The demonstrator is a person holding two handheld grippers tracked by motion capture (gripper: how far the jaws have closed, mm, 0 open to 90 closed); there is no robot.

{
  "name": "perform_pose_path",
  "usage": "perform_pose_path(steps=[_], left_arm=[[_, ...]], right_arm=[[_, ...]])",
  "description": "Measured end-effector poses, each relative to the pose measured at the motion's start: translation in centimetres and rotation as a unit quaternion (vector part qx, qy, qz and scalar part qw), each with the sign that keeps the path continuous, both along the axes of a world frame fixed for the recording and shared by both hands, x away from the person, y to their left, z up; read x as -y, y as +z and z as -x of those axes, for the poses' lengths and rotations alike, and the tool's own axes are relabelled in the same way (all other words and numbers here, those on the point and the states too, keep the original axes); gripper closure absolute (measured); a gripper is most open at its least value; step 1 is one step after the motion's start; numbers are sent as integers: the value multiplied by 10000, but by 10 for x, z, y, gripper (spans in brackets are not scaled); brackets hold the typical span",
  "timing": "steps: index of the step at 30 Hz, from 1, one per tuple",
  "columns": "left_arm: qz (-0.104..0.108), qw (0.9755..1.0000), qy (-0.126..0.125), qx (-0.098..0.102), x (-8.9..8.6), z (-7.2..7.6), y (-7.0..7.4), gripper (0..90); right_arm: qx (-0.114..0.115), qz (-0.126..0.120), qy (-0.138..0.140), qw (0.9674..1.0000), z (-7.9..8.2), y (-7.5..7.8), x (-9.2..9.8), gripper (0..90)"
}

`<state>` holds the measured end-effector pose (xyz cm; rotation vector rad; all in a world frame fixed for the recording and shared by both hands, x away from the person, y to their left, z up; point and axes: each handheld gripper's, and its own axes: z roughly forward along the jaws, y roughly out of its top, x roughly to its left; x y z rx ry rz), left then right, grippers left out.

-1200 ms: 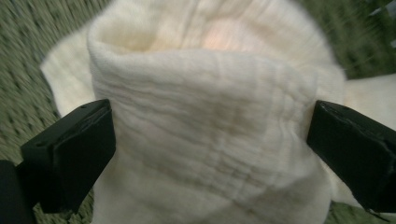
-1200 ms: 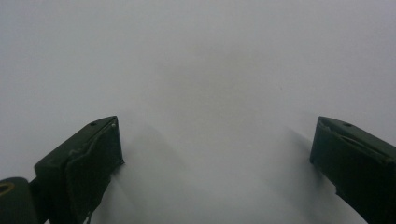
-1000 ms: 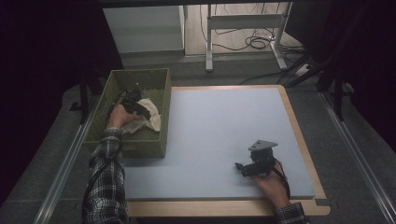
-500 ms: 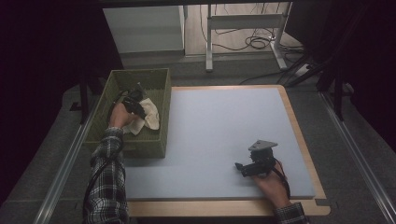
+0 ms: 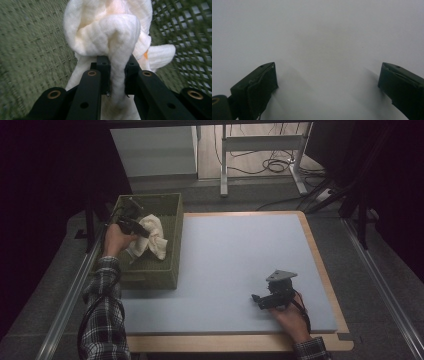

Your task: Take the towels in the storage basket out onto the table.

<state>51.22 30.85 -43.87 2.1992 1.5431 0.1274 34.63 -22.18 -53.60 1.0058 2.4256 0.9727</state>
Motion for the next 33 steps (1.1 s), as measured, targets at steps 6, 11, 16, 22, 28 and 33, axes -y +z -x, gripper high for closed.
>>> perform_pose_path(steps=[6, 11, 16, 22, 28, 33], left_arm=[[2, 9998, -77, 164, -5, 13, 22, 796], [5, 9996, -175, 237, -6, 24, 44, 791], [-8, 9993, -242, 286, -4, 31, 59, 790], [2, 9981, -446, 414, 4, 42, 86, 787], [69, 9969, -612, 484, 14, 48, 104, 784], [121, 9957, -754, 523, 31, 50, 118, 782]], right_arm=[[-1, 2, -1, 10000, 0, 0, 0, 24], [0, 3, -1, 10000, 0, 0, 0, 23], [1, 2, 0, 10000, 0, 0, 0, 24], [-2, 0, -4, 10000, 0, 0, 0, 24], [-6, -12, -10, 10000, 0, 0, 0, 24], [-8, -18, -19, 10000, 0, 0, 0, 24]])
